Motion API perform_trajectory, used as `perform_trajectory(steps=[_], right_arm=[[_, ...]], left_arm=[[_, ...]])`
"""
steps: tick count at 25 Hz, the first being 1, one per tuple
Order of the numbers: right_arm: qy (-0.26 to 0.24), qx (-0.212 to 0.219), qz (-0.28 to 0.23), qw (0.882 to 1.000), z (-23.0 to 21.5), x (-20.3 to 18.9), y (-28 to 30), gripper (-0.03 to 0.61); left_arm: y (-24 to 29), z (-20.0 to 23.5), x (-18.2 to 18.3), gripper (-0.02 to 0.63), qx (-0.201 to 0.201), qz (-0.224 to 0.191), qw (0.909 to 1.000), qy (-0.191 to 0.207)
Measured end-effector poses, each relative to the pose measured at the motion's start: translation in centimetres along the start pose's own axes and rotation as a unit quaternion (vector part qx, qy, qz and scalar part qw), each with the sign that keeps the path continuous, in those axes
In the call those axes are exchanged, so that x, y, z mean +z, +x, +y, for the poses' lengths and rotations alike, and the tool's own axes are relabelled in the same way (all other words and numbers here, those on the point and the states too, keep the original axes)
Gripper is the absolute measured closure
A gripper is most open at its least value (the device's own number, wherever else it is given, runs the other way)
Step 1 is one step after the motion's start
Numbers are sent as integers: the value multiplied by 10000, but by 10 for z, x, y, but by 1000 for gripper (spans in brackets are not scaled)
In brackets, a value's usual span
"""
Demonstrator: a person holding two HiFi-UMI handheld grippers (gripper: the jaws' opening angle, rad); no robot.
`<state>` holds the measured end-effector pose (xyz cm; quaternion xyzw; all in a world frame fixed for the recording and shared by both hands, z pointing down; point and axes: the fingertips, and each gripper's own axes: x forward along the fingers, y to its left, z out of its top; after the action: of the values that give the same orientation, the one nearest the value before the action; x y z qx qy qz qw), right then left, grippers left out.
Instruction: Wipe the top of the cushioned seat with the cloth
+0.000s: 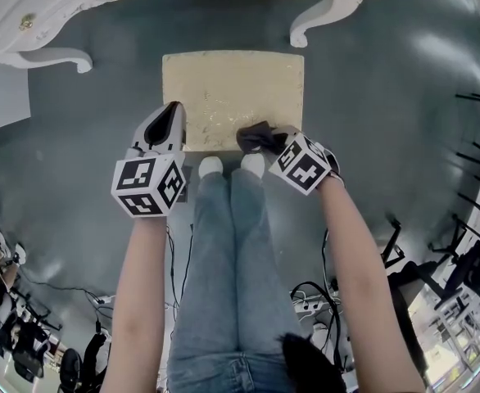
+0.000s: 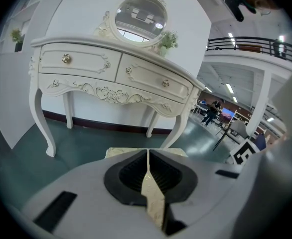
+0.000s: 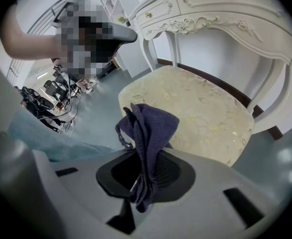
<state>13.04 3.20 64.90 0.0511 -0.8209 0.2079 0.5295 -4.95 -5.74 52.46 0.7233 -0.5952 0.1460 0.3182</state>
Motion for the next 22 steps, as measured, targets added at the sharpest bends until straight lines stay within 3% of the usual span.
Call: perform_trajectory(steps=[16, 22], right_arm=[[-21, 250, 247, 9994, 39, -27, 14, 534], [262, 149, -214, 9993, 43, -13, -5, 534]], left_arm=[[1, 4, -7, 600, -64, 83, 9999, -27], [-3, 11, -3, 600, -60, 61, 10000, -46]])
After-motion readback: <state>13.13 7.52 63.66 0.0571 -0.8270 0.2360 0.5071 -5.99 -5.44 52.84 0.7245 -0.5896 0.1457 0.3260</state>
